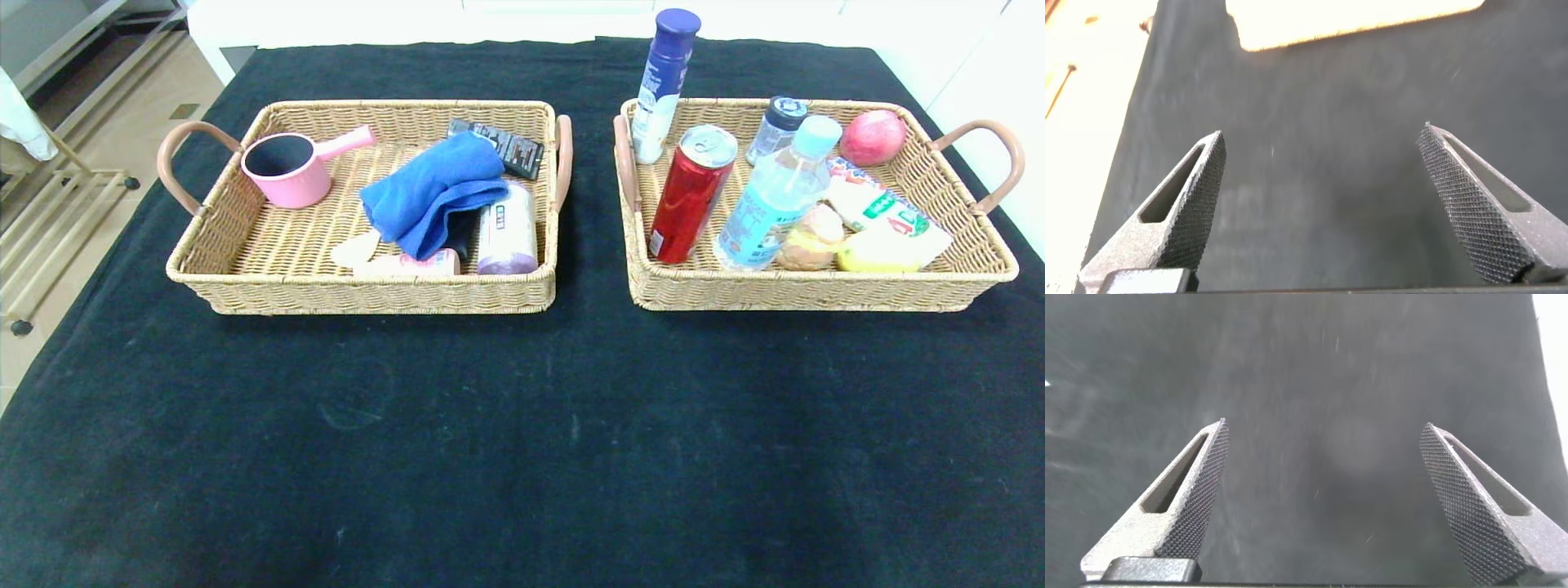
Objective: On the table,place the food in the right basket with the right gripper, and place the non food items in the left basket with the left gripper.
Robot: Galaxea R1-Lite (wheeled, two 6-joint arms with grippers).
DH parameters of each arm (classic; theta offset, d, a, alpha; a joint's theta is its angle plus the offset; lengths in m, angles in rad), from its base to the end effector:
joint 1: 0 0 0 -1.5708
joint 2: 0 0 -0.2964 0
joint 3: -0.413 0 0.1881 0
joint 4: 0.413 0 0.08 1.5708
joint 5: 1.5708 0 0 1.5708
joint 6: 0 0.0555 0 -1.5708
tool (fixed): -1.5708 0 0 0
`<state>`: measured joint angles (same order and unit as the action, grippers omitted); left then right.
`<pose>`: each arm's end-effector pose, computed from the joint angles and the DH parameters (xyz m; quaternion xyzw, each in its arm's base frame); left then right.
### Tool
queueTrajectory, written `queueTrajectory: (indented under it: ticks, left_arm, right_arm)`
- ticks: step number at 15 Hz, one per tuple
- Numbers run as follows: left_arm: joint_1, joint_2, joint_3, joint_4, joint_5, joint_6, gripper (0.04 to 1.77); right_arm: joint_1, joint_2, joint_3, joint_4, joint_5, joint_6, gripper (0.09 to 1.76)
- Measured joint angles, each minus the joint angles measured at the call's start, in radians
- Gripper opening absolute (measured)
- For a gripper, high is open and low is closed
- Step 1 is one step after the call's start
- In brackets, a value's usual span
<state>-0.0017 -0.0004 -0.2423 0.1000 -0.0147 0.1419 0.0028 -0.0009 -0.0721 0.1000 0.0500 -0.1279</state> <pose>-0.0132 -0.0008 0.1338 0.0712 -0.0717 -0.0031 0.9949 0.0053 0.0028 0.0839 -0.0636 0.0118 0.0272 0.9975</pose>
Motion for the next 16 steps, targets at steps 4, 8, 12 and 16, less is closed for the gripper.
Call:
queueTrajectory:
  ticks: [4,8,12,16]
  left_arm:
    - [0.000,0.000,0.171,-0.043,0.017,0.084,1.72]
    - [0.000,0.000,0.200,-0.043,0.007,0.096,1.72]
    - [0.000,-0.001,0.206,-0.043,-0.011,0.025,1.72]
    - [0.000,-0.001,0.216,-0.033,-0.005,-0.081,1.72]
  right_arm:
    - [0.000,0.000,0.030,-0.003,-0.005,0.013,1.70]
    - [0.000,0.000,0.033,-0.003,-0.042,0.077,1.70]
    - [0.000,0.000,0.035,-0.004,-0.043,0.090,1.70]
    - [0.000,0.000,0.035,-0.005,-0.043,0.095,1.70]
